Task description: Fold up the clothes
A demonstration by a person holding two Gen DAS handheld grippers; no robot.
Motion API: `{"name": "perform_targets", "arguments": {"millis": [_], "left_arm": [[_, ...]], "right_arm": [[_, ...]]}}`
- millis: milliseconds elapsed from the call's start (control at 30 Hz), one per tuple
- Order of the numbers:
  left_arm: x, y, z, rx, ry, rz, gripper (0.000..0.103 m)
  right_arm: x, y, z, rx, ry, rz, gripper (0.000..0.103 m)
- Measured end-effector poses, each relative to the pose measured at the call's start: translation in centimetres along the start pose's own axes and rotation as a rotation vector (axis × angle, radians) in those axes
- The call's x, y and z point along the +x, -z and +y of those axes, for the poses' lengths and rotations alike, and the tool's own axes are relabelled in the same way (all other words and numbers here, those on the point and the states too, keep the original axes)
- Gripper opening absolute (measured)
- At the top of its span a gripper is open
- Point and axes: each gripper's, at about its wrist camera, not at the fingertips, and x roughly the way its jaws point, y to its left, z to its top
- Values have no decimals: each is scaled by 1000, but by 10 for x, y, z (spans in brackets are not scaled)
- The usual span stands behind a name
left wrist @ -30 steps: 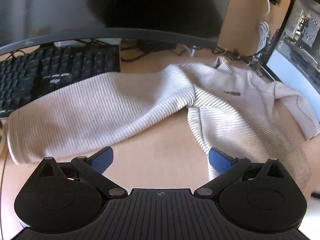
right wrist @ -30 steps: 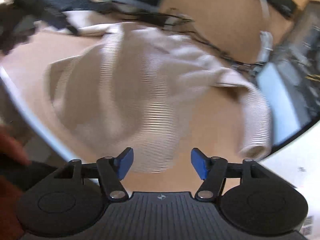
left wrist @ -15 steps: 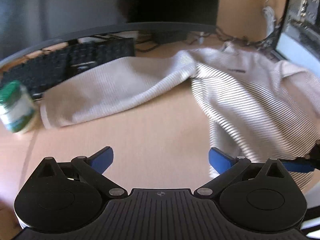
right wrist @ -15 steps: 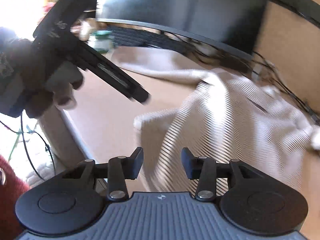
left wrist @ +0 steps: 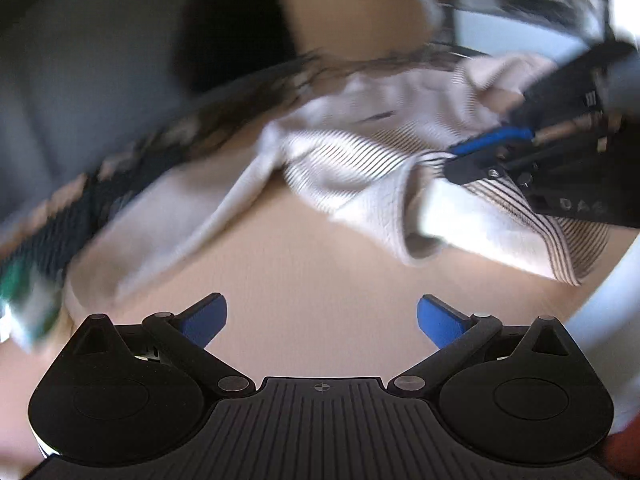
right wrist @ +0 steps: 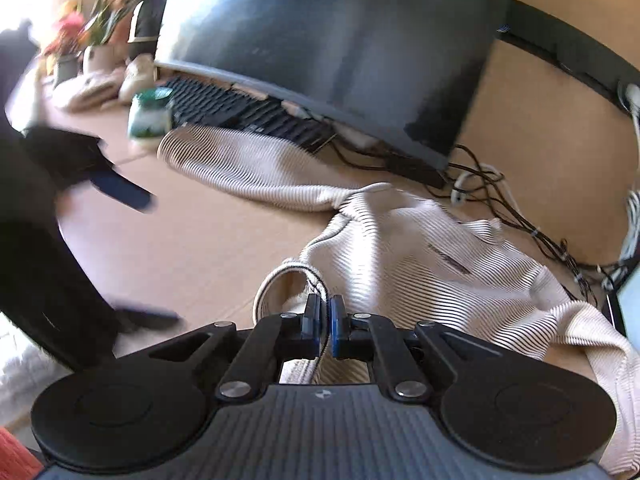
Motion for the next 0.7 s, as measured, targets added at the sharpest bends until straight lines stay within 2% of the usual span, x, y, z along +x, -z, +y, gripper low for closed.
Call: {"name": "perform_targets", "arguments": {"millis": [100,200,267,333,400,567,700], "left_arm": [[22,-23,-13,79,-16,-42,103],[37,-41,-11,75,-50,-58,103],[42,-53,-6,37,-69,-72,103],[38,-65,12,-76,-91,-96,103],[39,-69,23,-119,-106,-97,103],[42,-78,45,-192,-139,-86,103],[45,-84,60,-243,-161,-75,103]], "right_arm": [[-9,0,-2,37,-7,1,5],[-21,0,-12,64,12,-22,5],[-42,9,-26,73,60,-36,14],[-57,22,-39,62,147,-37,47],[-70,37,-55,68,221,-22,62],[-87,83,-84,129,328,74,72],[-89,100,-78,134,333,93,75]]}}
